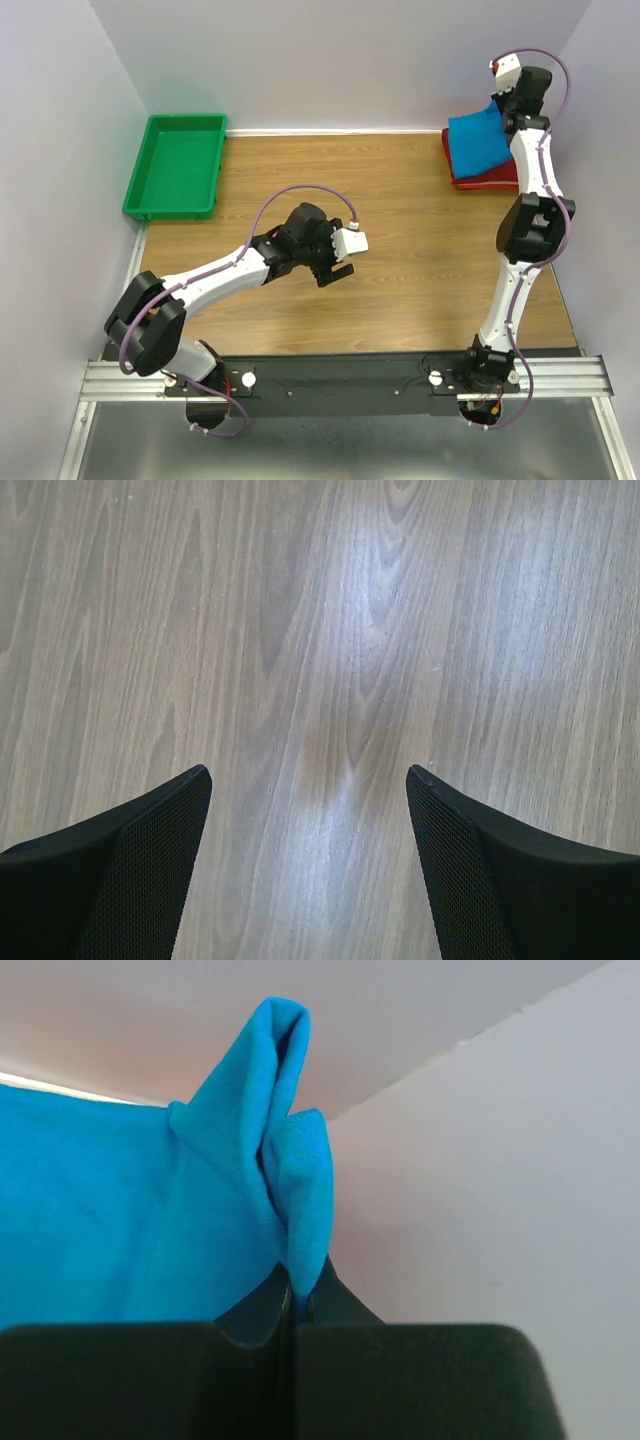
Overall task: Fold and stack the t-shirts
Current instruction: Neatly place the folded tshirt to the corner, then reset both grippers
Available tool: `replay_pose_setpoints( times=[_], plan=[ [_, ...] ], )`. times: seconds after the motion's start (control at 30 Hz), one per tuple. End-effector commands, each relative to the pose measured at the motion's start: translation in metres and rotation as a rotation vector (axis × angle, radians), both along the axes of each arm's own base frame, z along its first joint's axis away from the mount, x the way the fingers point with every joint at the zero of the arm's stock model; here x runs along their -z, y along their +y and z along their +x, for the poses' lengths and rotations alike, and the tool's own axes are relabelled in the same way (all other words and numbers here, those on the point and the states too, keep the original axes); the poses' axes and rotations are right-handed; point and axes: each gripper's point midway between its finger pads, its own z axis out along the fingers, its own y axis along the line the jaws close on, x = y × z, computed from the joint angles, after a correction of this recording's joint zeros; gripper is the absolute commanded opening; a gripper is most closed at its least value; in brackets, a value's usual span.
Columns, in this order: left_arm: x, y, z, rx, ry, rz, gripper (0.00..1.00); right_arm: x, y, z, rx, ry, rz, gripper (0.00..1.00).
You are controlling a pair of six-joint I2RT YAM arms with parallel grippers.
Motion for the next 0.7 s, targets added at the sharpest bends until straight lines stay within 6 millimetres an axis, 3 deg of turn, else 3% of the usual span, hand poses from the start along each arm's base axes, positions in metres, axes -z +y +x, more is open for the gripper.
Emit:
replay_pose_setpoints(
  times=[0.0,0.1,0.13,0.17,0.27,0.37,0.43,0.5,0.53,0.57,0.63,0.67],
  plan=[
    [-0.003,-0.001,0.002,0.011,0.013,0.010,0.86,0.008,-0.007,0.017,-0.033,-0.052,-0.035,0.09],
    [-0.005,0.001,0.004,-0.004,0.017,0.006,0.86,0.010,-0.024,0.021,0.005,-0.068,-0.049,0.47],
    [-0.007,0.002,0.005,-0.010,0.019,0.002,0.86,0.008,-0.029,0.022,0.022,-0.080,-0.049,0.69],
    [-0.008,0.004,0.007,-0.019,0.023,-0.004,0.86,0.007,-0.037,0.021,0.052,-0.086,-0.055,0.75],
    [-0.017,0.011,0.013,-0.053,0.029,-0.032,0.86,-0.012,-0.045,0.017,0.077,-0.123,-0.057,0.82],
    [-0.030,0.016,0.018,-0.083,0.024,-0.070,0.86,-0.032,-0.039,0.009,0.069,-0.155,-0.029,0.87],
    [-0.040,0.024,0.026,-0.121,0.014,-0.097,0.86,-0.034,-0.032,0.004,0.054,-0.158,0.002,0.93],
    [-0.056,0.029,0.033,-0.144,0.015,-0.137,0.86,-0.058,-0.020,-0.007,0.041,-0.193,0.032,0.99],
    [-0.061,0.038,0.042,-0.181,0.015,-0.154,0.86,-0.047,-0.014,-0.013,0.036,-0.163,0.048,1.00],
    [-0.073,0.042,0.049,-0.210,0.014,-0.183,0.86,-0.066,-0.002,-0.022,0.013,-0.184,0.055,1.00],
    [-0.085,0.056,0.062,-0.245,0.025,-0.214,0.86,-0.067,0.014,-0.035,-0.006,-0.160,0.098,1.00],
    [-0.101,0.059,0.070,-0.252,0.008,-0.241,0.86,-0.063,0.028,-0.041,-0.036,-0.135,0.124,1.00]
  ],
)
